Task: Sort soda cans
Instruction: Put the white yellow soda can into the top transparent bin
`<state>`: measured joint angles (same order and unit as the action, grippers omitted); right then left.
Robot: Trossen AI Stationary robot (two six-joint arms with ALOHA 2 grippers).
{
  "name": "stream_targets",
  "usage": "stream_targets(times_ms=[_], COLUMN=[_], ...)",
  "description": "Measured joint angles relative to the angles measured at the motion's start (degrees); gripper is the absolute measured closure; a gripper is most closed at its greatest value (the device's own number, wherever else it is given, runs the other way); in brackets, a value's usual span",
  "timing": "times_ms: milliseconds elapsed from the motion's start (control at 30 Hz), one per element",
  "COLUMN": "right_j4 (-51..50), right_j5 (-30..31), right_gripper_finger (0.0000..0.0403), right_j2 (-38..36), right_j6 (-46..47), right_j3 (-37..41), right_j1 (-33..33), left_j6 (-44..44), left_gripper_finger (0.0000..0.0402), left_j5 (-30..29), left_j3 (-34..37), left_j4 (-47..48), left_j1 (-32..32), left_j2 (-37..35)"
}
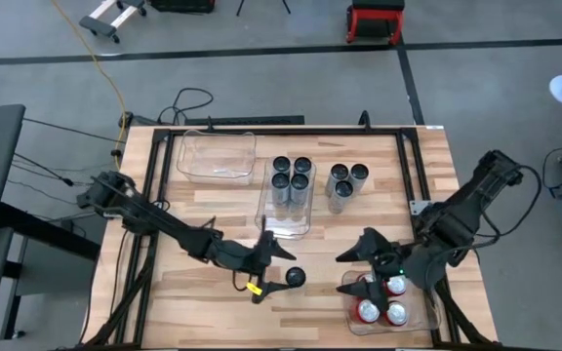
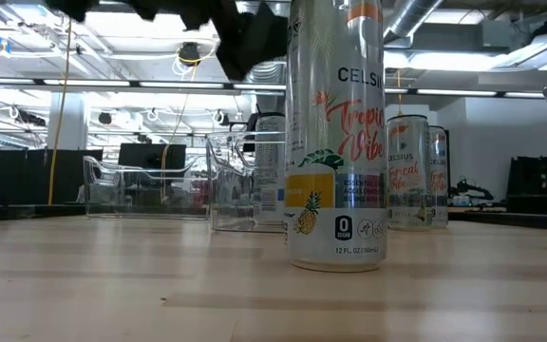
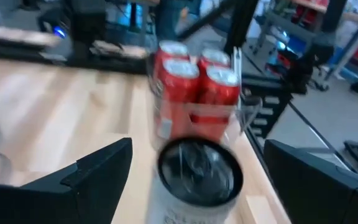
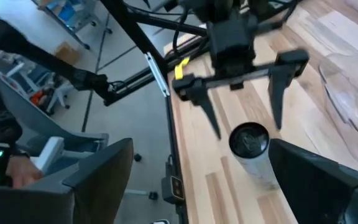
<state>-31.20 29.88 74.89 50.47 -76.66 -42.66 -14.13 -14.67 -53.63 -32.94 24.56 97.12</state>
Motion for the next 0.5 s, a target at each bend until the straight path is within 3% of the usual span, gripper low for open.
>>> stream_targets(times_ms=[167, 500], right_j4=[-0.2, -0.3], right_j5=[0.1, 0.0], right_gripper_finger=[0.0014, 0.0014], right_j2=[1.4, 2.2], right_j6=[1.0, 3.6], right_j3=[0.0, 0.0], right_j1=[0.1, 0.3], left_j6=[0.2, 3.3], left_gripper_finger=[0.0041, 0.0015], left_j5=[2.2, 1.6], left_j3=[0.0, -5.6], left_j4=[-6.2, -4.4], left_j1=[0.2, -0.3], left_j2=[5.4, 11.6])
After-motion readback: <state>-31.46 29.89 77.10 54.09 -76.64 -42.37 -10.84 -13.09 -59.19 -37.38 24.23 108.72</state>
